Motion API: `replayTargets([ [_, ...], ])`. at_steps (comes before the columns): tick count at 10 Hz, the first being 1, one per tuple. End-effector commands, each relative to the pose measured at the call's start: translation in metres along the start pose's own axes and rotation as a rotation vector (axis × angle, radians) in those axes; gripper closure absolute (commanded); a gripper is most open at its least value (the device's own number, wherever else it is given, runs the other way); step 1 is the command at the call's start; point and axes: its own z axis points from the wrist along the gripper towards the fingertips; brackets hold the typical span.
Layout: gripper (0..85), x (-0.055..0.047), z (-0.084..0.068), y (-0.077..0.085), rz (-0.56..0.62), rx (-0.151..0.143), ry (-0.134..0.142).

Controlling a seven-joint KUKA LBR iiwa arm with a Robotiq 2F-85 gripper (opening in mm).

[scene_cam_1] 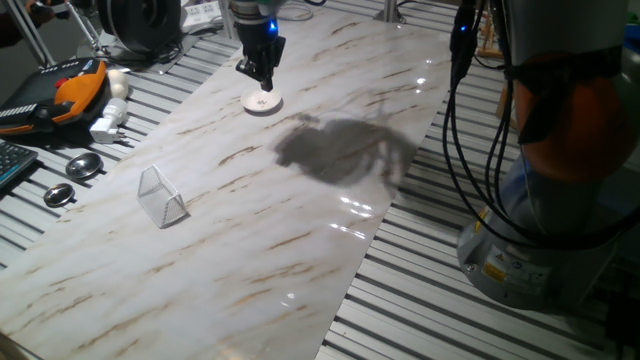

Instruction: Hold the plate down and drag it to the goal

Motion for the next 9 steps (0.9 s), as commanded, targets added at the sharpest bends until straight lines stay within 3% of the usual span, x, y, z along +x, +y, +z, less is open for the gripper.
replayTargets([
  [1, 85.0, 0.0, 0.0, 0.0, -0.005, 0.019, -0.01],
  [3, 85.0, 0.004, 0.0, -0.001, -0.014, 0.006, -0.029],
  [4, 85.0, 0.002, -0.002, 0.0, -0.005, 0.018, -0.026],
  [6, 85.0, -0.01, -0.001, -0.011, -0.014, 0.019, -0.023],
  [8, 85.0, -0.026, 0.008, -0.027, -0.029, 0.015, -0.051],
  [9, 85.0, -0.034, 0.013, -0.032, -0.03, 0.009, -0.051],
])
